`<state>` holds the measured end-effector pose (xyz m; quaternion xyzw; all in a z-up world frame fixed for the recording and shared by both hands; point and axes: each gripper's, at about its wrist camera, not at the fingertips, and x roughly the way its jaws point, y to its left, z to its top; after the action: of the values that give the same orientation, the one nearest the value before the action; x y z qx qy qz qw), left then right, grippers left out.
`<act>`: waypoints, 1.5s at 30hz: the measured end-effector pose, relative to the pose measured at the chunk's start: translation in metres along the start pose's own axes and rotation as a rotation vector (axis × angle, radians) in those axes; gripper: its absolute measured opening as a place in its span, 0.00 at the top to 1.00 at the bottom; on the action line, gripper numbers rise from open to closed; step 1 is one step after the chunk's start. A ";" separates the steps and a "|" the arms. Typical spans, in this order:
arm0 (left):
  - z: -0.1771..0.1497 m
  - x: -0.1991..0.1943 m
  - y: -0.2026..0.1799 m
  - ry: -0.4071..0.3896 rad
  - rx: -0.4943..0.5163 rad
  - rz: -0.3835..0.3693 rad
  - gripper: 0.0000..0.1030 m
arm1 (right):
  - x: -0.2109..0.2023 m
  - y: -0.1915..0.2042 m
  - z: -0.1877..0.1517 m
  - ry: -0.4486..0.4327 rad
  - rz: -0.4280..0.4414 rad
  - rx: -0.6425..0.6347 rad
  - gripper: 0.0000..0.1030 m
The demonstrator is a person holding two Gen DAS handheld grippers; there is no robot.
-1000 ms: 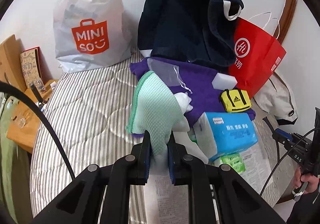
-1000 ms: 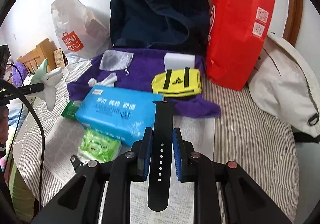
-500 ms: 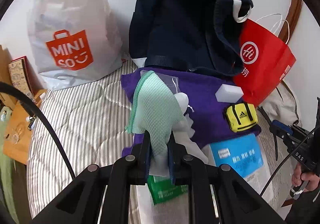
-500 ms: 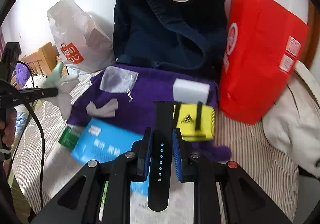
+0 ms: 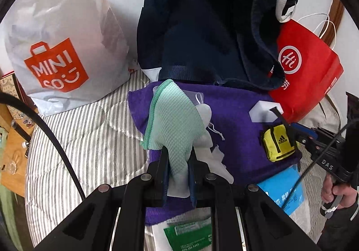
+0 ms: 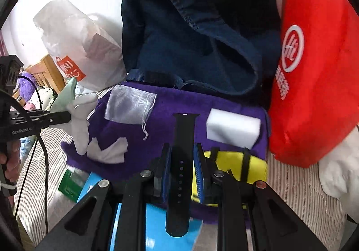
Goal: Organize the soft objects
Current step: 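Carry cloth with left tool to the purple towel while right tool carries the strap, then release the strap on the towel with right tool while left tool releases the cloth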
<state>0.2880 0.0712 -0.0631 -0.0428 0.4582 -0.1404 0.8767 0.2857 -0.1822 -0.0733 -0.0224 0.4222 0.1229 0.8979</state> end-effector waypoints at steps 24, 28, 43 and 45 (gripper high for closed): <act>0.000 0.028 0.000 0.040 0.033 -0.025 0.86 | 0.067 0.008 0.014 0.139 -0.017 -0.004 0.79; 0.001 0.032 -0.002 0.048 0.032 -0.028 0.86 | 0.058 0.005 0.011 0.134 -0.023 0.003 0.79; 0.006 0.079 -0.029 0.134 0.054 -0.035 0.86 | -0.024 -0.012 -0.022 0.058 -0.076 0.027 0.70; 0.005 0.084 -0.034 0.140 0.076 0.004 0.86 | -0.032 -0.015 -0.028 0.054 -0.089 0.029 0.70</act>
<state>0.3303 0.0145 -0.1202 0.0012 0.5127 -0.1585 0.8438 0.2481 -0.2071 -0.0677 -0.0317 0.4466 0.0762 0.8909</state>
